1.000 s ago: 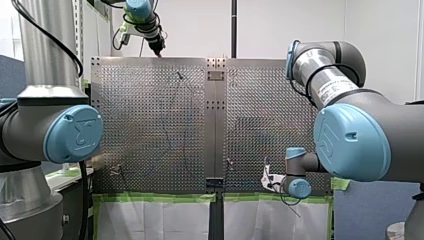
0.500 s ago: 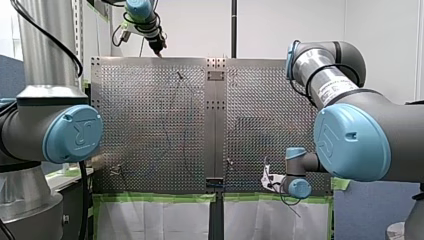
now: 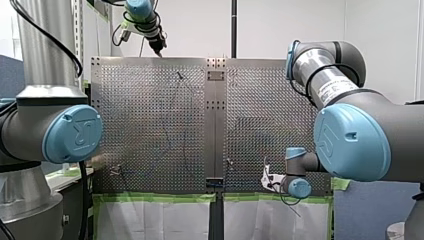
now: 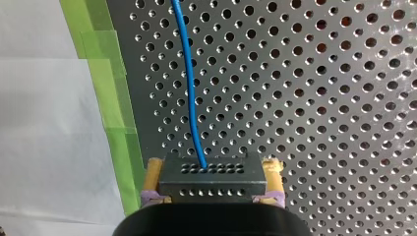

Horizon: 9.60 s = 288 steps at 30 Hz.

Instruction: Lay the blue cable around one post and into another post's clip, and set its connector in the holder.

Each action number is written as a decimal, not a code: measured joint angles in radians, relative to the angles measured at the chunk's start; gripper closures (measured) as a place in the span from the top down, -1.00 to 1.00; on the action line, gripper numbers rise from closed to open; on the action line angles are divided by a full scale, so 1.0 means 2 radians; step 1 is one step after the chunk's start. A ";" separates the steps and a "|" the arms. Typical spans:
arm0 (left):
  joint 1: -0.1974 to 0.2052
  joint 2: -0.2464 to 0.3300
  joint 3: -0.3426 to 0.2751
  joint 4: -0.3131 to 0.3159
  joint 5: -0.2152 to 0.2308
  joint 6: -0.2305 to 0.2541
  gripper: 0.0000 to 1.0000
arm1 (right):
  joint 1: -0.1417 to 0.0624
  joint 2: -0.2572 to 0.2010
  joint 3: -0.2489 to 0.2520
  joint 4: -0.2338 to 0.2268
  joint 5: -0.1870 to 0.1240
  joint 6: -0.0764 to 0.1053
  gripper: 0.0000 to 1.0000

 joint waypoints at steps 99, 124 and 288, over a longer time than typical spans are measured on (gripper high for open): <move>-0.208 -0.271 -0.426 0.475 -0.062 -0.312 1.00 | 0.080 -0.163 0.068 0.023 0.039 -0.034 -1.00; -0.207 -0.318 -0.389 0.608 -0.145 -0.354 1.00 | 0.111 -0.164 0.069 0.026 0.027 -0.033 -1.00; -0.207 -0.513 -0.182 0.809 -0.093 -0.350 -0.93 | 0.081 -0.116 0.100 -0.006 0.048 -0.038 -1.00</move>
